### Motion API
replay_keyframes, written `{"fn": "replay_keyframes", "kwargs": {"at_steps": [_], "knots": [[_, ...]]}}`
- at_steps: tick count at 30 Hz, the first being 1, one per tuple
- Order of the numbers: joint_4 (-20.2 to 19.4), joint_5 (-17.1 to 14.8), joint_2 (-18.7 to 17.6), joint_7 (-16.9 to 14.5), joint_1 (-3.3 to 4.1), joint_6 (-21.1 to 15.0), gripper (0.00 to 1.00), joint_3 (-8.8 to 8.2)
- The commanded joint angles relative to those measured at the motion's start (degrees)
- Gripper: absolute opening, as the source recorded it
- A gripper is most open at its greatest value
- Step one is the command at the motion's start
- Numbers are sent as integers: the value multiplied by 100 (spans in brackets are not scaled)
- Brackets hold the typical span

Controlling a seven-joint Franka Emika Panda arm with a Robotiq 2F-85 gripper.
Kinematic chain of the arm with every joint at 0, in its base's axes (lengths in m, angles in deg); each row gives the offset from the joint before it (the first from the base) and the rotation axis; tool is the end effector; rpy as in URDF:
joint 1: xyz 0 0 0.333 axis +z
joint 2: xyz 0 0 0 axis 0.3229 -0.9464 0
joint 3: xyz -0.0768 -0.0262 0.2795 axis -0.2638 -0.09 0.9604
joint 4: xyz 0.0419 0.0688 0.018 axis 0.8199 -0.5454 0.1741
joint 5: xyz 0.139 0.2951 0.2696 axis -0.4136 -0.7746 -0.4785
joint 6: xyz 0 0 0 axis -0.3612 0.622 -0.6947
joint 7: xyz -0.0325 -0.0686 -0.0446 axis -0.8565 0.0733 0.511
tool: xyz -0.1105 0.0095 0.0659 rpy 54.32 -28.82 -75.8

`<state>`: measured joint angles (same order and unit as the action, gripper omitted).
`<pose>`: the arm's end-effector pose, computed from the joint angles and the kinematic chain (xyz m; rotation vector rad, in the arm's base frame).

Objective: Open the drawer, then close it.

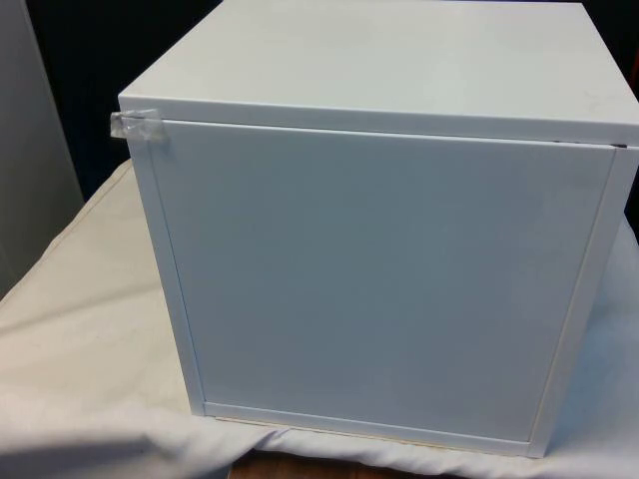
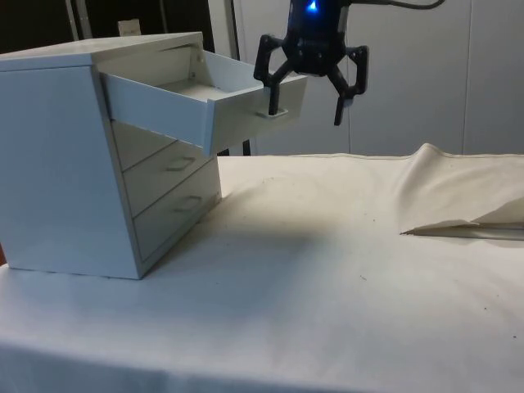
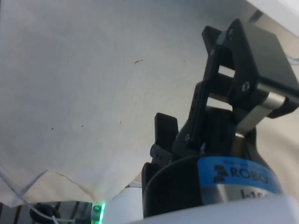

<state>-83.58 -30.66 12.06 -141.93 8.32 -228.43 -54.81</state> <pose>0.4124 0.0941 0.3171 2.1230 2.1658 0.2804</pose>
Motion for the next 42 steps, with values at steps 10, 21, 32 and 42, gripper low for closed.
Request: {"fn": "replay_keyframes", "kwargs": {"at_steps": [10, 21, 32, 42], "knots": [[0, 6, 0, 6, 0, 0, 81, 6], [0, 0, 0, 0, 0, 0, 22, 0], [-11, 149, -34, 143, -103, -86, 0, 57], [-11, 642, -40, 573, -166, -132, 0, 80]]}}
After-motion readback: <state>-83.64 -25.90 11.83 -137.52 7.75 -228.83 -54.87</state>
